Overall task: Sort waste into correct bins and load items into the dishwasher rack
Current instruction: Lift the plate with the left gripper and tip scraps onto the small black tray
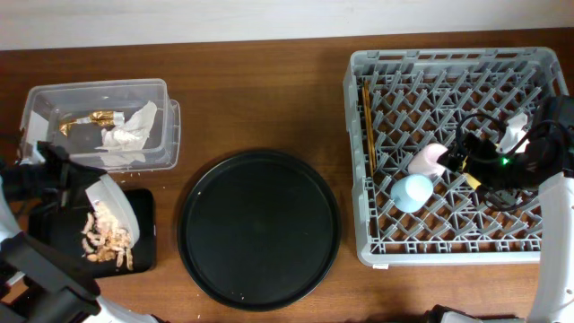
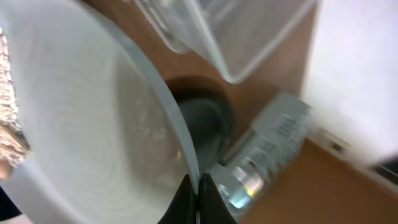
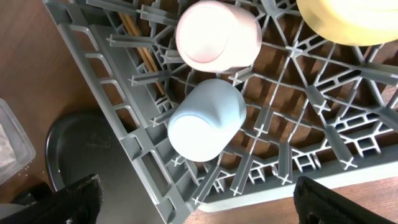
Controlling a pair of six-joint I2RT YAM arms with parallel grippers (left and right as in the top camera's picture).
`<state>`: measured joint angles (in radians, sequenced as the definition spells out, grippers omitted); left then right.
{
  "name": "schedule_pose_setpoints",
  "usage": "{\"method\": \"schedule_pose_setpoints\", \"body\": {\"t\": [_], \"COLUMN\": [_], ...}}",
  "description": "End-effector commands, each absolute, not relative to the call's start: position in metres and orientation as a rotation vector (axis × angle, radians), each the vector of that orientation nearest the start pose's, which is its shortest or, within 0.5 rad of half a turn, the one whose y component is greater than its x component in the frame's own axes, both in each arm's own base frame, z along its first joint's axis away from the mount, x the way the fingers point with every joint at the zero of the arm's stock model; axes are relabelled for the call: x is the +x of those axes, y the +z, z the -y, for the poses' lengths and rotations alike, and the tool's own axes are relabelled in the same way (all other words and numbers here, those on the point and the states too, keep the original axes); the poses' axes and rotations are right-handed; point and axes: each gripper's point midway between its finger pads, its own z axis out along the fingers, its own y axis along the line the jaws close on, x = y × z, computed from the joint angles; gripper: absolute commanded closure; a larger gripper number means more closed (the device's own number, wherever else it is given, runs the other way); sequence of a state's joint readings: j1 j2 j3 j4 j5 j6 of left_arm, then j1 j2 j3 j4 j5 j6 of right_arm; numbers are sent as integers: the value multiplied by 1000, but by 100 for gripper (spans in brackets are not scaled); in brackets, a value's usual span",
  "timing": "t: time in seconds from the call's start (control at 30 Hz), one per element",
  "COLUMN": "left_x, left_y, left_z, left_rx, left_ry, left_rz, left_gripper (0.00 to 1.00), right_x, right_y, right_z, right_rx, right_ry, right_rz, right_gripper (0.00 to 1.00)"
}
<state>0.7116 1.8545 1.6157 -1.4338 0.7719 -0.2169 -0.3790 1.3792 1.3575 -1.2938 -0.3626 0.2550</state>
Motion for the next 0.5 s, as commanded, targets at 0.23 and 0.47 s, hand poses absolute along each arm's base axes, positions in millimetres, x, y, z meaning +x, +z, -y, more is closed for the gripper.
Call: {"method": "schedule_pose_setpoints", "body": {"t": [0.23,0.47], "left_x": [318,293], "left_y": [244,248], "left_z": [-141,-162], "left_rx": [-1061,-1122], "left_ry": [-1493,-1522], "left_rz": [-2080,-1946], "left_gripper": [98,98], "right_x": [278,278], "right_y": [206,206], "right_z": [48,48], "right_rx": [807,807], "right_ry": [474,474], "right_rz": [-2687,-2687], "right_gripper": [1,1]}}
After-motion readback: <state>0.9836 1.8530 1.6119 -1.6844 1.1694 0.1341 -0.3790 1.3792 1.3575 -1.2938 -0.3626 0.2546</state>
